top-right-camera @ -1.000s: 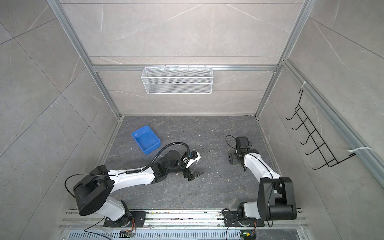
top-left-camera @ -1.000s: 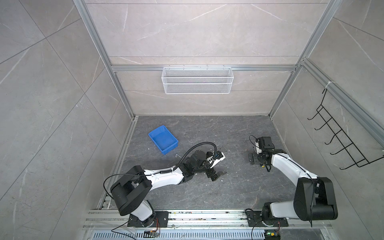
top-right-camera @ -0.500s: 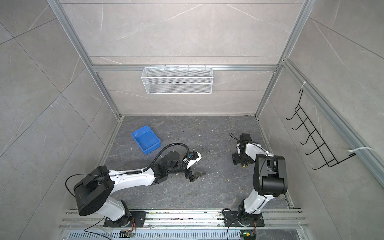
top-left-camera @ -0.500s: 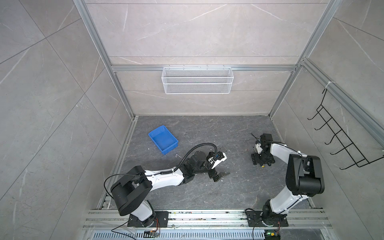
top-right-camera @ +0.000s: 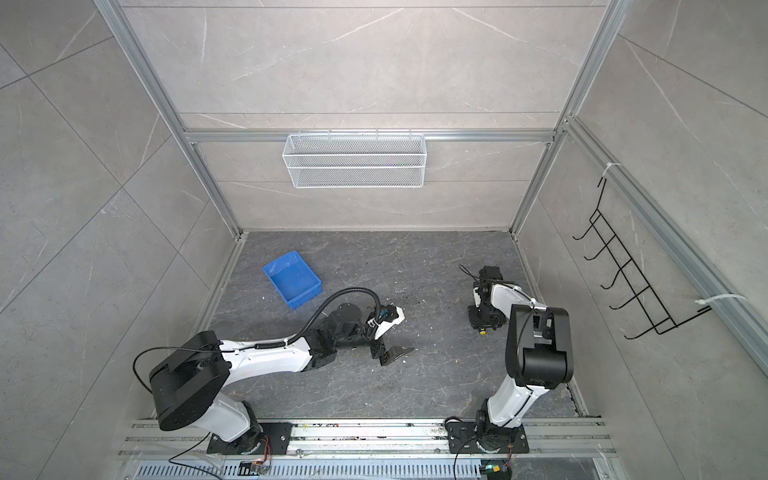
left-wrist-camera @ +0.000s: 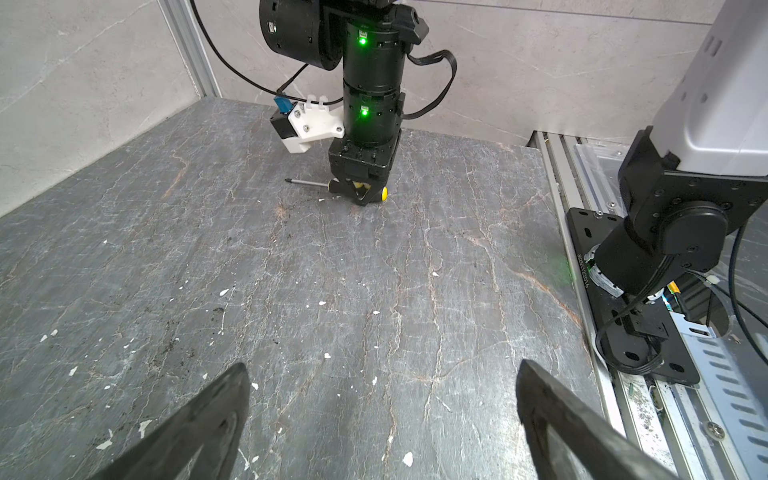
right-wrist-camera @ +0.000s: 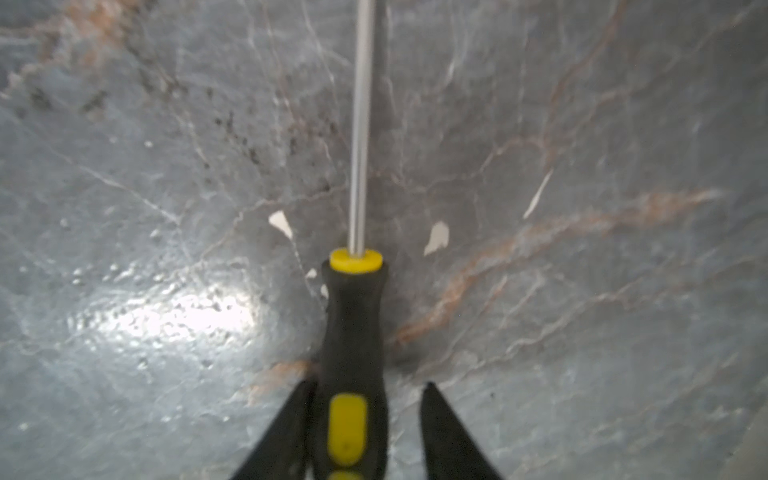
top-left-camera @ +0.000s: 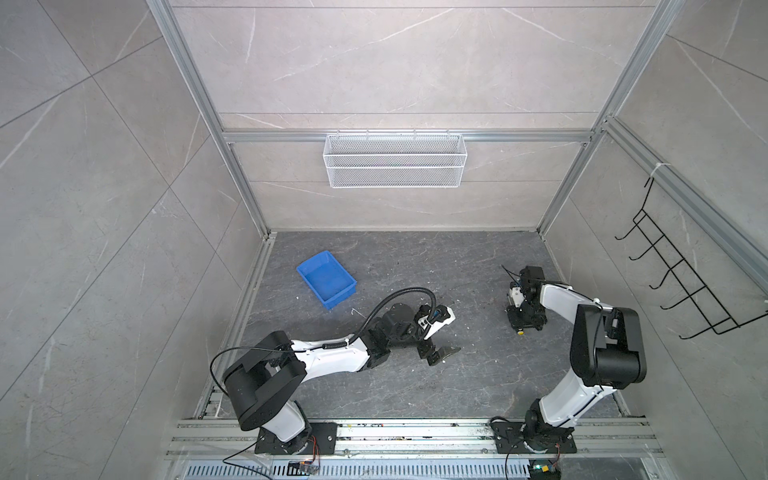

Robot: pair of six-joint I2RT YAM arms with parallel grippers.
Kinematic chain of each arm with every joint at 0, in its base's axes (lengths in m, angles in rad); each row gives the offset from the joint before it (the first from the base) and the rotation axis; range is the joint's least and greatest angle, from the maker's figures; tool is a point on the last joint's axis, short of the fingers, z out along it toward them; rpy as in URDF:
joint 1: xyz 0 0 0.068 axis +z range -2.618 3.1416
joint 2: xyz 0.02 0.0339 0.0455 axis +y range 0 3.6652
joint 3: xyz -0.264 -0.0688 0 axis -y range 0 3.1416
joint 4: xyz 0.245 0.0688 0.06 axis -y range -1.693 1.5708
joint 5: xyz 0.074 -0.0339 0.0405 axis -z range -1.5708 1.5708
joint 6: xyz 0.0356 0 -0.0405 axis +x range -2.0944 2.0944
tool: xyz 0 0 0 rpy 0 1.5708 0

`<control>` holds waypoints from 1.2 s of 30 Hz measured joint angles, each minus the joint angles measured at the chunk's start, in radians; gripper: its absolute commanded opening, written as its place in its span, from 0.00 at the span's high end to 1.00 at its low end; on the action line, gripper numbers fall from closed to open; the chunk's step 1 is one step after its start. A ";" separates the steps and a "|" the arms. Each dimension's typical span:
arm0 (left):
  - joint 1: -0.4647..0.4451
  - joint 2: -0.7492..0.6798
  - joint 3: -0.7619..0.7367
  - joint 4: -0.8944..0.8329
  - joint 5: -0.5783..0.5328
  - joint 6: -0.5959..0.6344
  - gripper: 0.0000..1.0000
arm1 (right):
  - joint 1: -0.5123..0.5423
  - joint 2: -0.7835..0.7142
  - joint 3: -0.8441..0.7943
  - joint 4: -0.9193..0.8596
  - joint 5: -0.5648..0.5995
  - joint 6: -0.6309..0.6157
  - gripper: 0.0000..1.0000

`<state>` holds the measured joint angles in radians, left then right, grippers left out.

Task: Put the screwdriver in the bin
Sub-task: 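Lower the right gripper and close it on the screwdriver handle, then lift the screwdriver upright with the right gripper toward the left gripper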

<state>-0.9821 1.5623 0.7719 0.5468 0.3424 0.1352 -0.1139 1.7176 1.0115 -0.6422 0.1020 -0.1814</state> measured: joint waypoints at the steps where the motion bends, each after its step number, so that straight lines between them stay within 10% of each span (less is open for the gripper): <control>1: 0.000 0.000 0.000 0.000 0.000 0.000 0.00 | 0.000 -0.004 -0.002 -0.003 -0.003 -0.001 0.70; 9: 0.000 0.000 0.000 0.000 0.000 0.000 0.00 | 0.000 -0.018 -0.008 -0.017 -0.013 0.005 1.00; 36: 0.000 -0.034 -0.011 -0.038 -0.060 0.025 0.00 | 0.028 -0.417 -0.108 0.078 -0.270 0.127 1.00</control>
<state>-0.9821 1.5288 0.7609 0.5091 0.2829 0.1604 -0.0856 1.3003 0.9031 -0.5640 -0.1684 -0.0540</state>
